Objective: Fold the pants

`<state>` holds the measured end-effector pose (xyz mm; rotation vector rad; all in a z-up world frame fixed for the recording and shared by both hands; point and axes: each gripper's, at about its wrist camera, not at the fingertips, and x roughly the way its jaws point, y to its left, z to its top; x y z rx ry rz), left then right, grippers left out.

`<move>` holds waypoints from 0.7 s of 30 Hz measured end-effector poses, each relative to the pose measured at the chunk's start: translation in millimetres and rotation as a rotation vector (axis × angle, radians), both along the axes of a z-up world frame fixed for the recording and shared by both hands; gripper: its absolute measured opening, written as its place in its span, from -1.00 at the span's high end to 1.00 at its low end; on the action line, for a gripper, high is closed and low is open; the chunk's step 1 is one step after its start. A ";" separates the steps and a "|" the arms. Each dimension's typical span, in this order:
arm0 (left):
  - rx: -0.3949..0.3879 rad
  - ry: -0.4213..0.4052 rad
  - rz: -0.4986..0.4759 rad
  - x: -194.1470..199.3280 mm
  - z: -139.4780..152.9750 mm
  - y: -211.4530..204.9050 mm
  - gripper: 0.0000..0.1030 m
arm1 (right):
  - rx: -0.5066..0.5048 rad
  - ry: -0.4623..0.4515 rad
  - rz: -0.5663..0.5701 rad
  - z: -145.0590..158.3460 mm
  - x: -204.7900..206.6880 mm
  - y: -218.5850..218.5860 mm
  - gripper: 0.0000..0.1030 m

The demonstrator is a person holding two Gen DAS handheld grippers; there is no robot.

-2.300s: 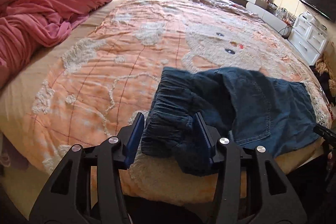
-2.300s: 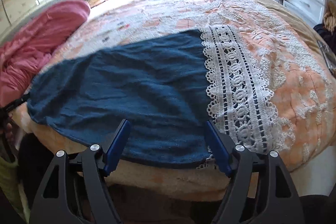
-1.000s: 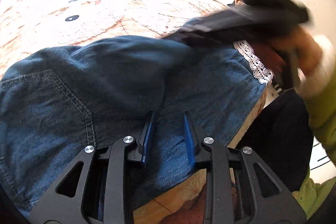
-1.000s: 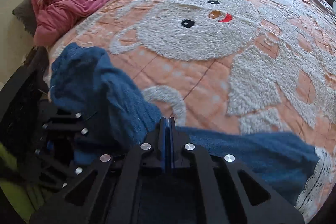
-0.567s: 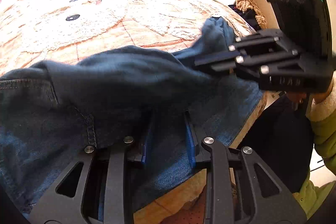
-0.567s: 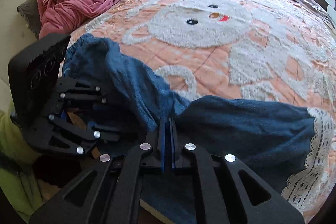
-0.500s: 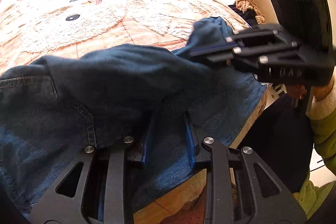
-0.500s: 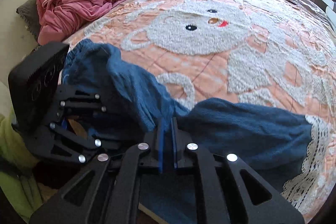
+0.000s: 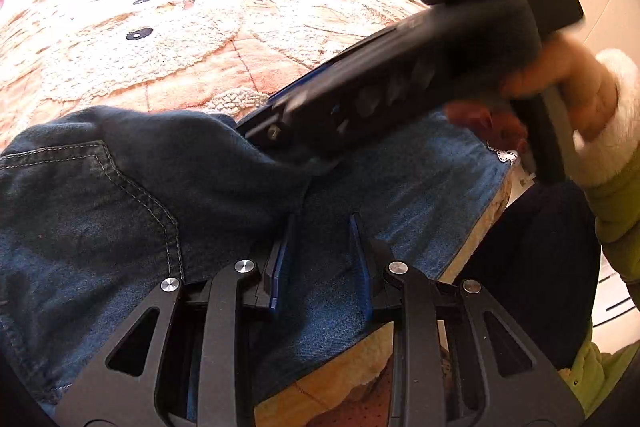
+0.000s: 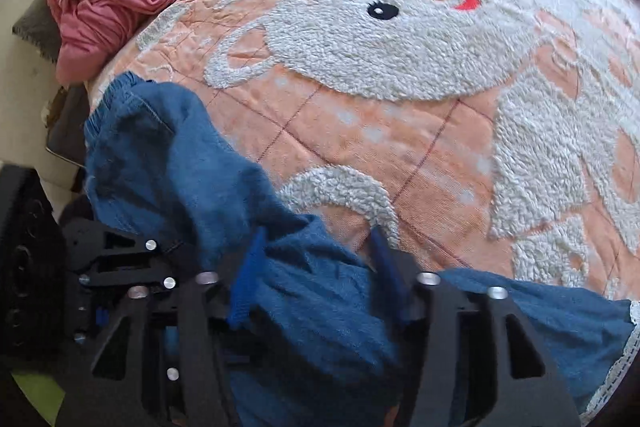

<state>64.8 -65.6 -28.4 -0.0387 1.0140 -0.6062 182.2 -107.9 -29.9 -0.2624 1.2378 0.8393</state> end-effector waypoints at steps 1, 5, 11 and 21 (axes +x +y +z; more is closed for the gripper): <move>-0.002 0.001 0.000 0.7 0.0 0.1 0.61 | 0.014 -0.041 0.009 4.9 -9.1 0.6 0.71; -0.014 0.006 0.003 1.9 0.0 1.6 0.61 | 0.079 -0.189 -0.047 31.9 -30.4 -10.5 0.79; -0.011 0.006 0.009 2.9 0.4 3.0 0.61 | 0.066 -0.515 -0.125 73.6 -12.8 -9.9 1.00; -0.023 0.003 0.003 4.2 3.4 7.1 0.53 | 0.136 -0.426 -0.319 69.8 38.1 -100.8 -0.04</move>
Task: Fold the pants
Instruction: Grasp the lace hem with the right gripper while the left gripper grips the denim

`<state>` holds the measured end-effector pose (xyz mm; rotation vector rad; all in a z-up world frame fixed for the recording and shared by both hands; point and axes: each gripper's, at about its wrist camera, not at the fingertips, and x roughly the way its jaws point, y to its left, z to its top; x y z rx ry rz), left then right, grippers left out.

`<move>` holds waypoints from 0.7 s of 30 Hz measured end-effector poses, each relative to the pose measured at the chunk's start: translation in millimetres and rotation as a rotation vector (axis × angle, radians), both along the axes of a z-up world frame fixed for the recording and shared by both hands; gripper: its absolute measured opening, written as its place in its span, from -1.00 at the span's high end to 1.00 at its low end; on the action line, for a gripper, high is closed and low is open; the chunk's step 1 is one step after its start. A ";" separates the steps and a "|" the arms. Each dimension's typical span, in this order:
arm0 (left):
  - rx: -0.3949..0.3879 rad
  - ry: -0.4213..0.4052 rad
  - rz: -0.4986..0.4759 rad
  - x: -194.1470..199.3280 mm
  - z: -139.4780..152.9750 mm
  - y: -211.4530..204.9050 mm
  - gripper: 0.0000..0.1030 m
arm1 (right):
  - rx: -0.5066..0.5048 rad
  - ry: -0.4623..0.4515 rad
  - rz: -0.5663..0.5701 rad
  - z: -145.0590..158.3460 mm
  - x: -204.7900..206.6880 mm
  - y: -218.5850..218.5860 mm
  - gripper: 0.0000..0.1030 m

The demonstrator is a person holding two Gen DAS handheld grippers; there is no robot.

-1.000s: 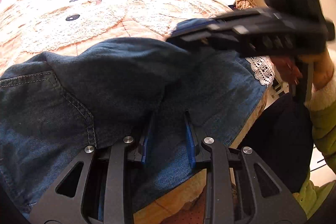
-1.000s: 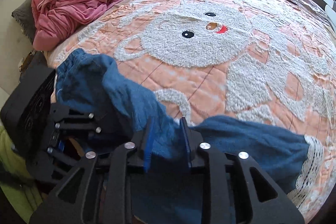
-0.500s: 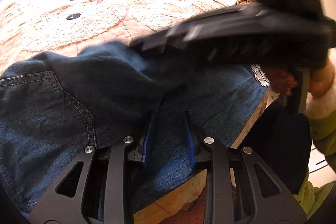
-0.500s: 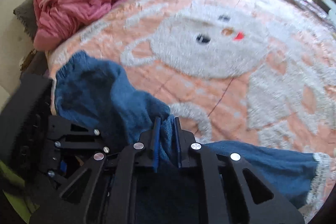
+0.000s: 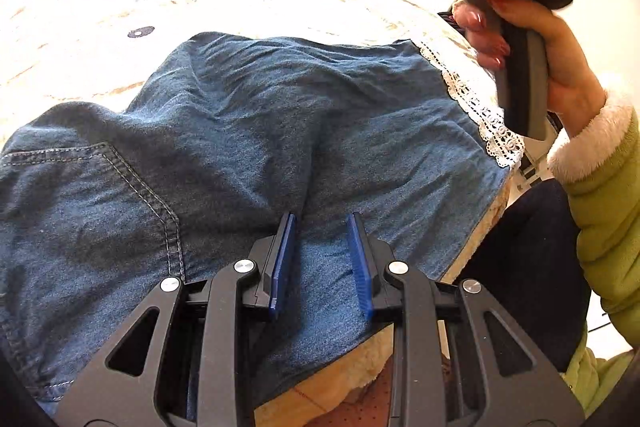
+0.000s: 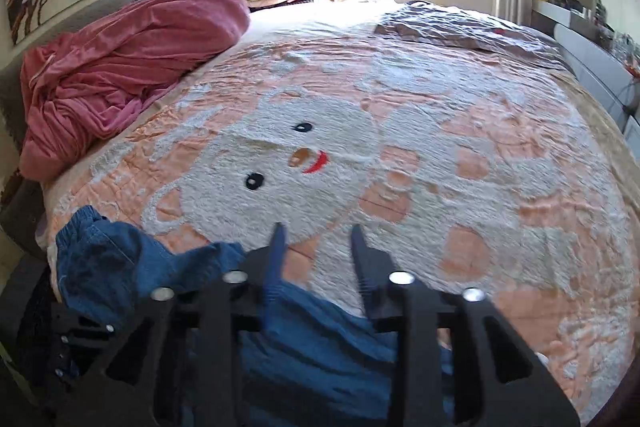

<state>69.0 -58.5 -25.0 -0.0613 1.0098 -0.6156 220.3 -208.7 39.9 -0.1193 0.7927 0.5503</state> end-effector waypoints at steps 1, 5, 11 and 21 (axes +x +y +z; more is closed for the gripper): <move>-0.012 -0.006 -0.004 -1.4 3.7 0.5 0.45 | -0.011 0.009 -0.032 -0.7 -0.5 -16.7 -0.03; -0.077 -0.079 -0.007 -0.5 34.0 9.1 0.13 | 0.081 0.075 -0.192 -7.4 -11.1 -91.0 -0.03; 0.001 -0.096 0.107 58.6 63.5 19.4 0.03 | 0.132 0.189 -0.360 -31.4 -9.8 -148.4 -0.10; 0.056 0.105 0.184 128.0 3.7 29.4 0.04 | 0.123 0.267 -0.388 -67.4 -20.3 -155.2 0.37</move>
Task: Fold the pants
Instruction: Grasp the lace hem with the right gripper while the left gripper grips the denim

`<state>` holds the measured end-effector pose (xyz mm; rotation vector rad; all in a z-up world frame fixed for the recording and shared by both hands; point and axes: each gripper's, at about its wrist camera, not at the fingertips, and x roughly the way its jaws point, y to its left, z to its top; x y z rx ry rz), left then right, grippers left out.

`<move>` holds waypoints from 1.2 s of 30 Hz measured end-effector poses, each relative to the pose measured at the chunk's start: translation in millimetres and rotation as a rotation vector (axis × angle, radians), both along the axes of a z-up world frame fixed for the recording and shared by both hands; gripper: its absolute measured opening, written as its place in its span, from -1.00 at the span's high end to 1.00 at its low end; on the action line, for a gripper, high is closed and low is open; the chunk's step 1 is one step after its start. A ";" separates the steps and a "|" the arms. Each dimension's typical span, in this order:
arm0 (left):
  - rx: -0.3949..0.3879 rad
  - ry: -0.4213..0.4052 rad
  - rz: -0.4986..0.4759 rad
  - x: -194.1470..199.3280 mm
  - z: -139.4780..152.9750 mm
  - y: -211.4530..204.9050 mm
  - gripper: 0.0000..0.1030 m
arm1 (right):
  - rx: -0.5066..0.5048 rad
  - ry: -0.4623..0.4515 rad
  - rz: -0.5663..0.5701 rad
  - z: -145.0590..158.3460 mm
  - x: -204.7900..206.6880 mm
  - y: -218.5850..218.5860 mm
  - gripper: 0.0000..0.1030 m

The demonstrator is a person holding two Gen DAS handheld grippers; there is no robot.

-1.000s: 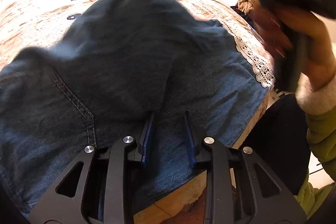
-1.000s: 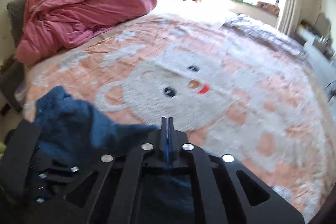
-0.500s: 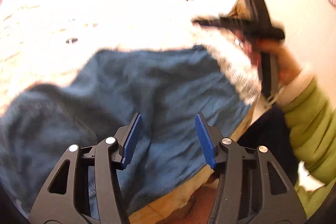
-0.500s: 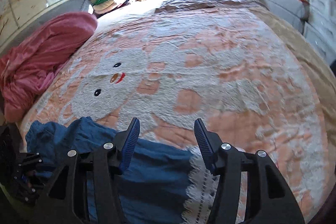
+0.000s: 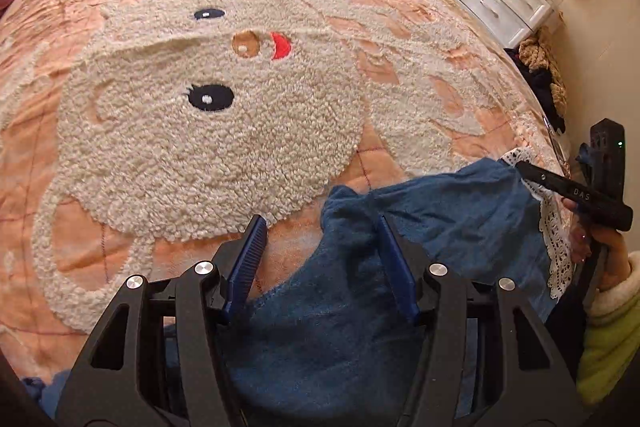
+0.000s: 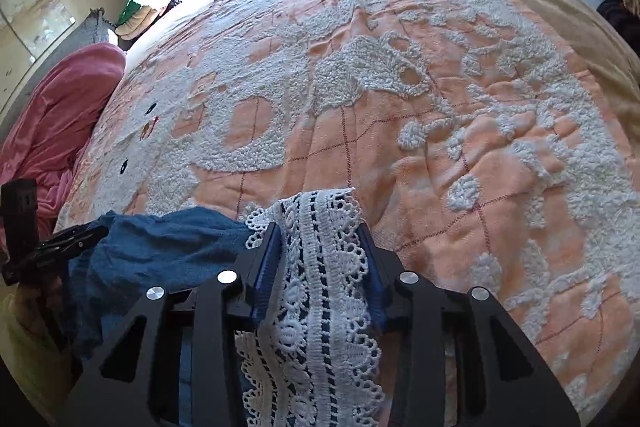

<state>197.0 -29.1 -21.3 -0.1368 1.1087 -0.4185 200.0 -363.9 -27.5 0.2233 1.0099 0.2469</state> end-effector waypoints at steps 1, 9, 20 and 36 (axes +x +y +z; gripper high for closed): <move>0.020 -0.009 -0.008 -3.3 -2.2 -3.1 0.05 | -0.024 -0.025 0.015 3.7 -6.4 3.2 0.41; 0.048 -0.037 -0.071 -15.9 -1.4 -17.6 0.08 | -0.141 -0.160 0.185 22.2 -49.5 44.2 0.43; -0.012 0.007 -0.083 3.1 -4.1 -17.7 0.07 | 0.155 0.007 -0.036 8.7 -8.8 -17.2 -0.22; -0.160 0.030 -0.061 6.5 -2.3 -16.7 0.85 | 0.287 0.072 -0.007 0.9 -0.1 -13.5 0.57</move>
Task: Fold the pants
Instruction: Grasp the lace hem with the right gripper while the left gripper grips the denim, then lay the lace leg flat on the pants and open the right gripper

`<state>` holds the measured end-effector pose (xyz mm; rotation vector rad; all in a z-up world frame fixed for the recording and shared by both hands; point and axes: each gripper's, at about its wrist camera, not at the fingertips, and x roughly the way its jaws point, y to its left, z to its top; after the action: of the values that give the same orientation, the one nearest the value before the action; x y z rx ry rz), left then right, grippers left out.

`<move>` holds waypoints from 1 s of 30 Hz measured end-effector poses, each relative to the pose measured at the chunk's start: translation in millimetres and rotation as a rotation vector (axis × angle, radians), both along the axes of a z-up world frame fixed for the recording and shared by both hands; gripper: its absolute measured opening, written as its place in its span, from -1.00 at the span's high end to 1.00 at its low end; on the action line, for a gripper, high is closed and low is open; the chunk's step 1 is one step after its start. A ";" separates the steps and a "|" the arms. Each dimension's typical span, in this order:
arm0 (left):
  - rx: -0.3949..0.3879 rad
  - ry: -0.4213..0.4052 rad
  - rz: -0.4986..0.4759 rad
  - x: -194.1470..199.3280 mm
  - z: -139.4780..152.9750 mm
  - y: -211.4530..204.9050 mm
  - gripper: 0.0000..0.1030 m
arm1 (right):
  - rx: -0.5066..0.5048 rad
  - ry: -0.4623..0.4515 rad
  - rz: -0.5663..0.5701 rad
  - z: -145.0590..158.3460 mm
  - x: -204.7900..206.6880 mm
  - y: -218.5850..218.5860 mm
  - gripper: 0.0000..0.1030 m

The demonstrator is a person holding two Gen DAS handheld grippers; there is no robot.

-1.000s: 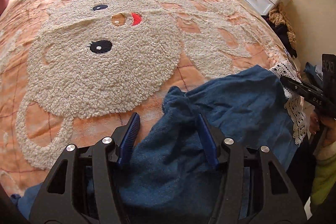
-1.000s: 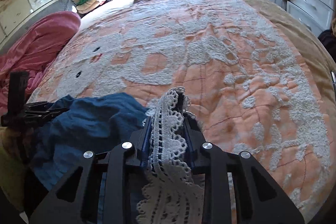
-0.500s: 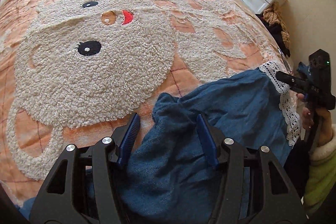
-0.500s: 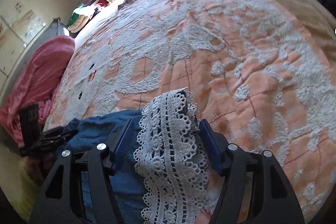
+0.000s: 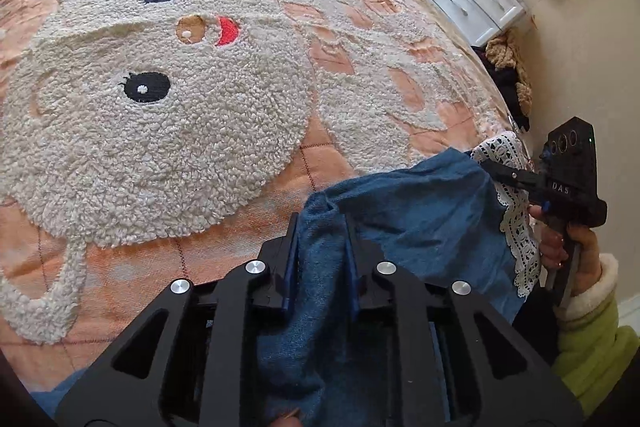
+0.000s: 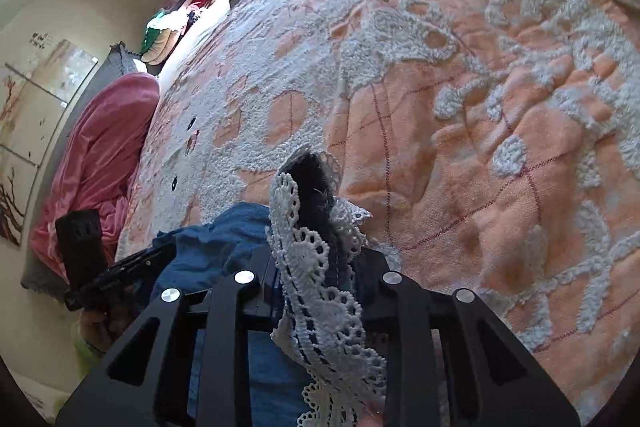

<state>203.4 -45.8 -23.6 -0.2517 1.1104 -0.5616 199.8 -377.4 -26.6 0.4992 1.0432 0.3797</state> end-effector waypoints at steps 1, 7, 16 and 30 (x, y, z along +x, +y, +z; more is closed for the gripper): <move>-0.009 -0.018 0.006 -1.3 4.7 2.1 0.85 | 0.000 -0.042 0.001 8.0 -5.1 0.5 0.58; -0.059 -0.121 0.051 -5.9 32.4 10.4 0.86 | -0.152 -0.290 -0.013 51.8 -31.0 13.0 0.60; 0.065 -0.213 0.128 13.9 28.3 -5.5 0.86 | -0.402 -0.355 0.005 49.5 9.1 44.1 0.59; 0.157 -0.261 0.221 8.1 33.5 19.2 0.32 | -0.345 -0.227 -0.117 35.7 3.3 -5.7 -0.23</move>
<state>211.5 -26.6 9.9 -0.1570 0.8551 -0.2982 203.2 -383.1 9.1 0.2004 0.8320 0.1430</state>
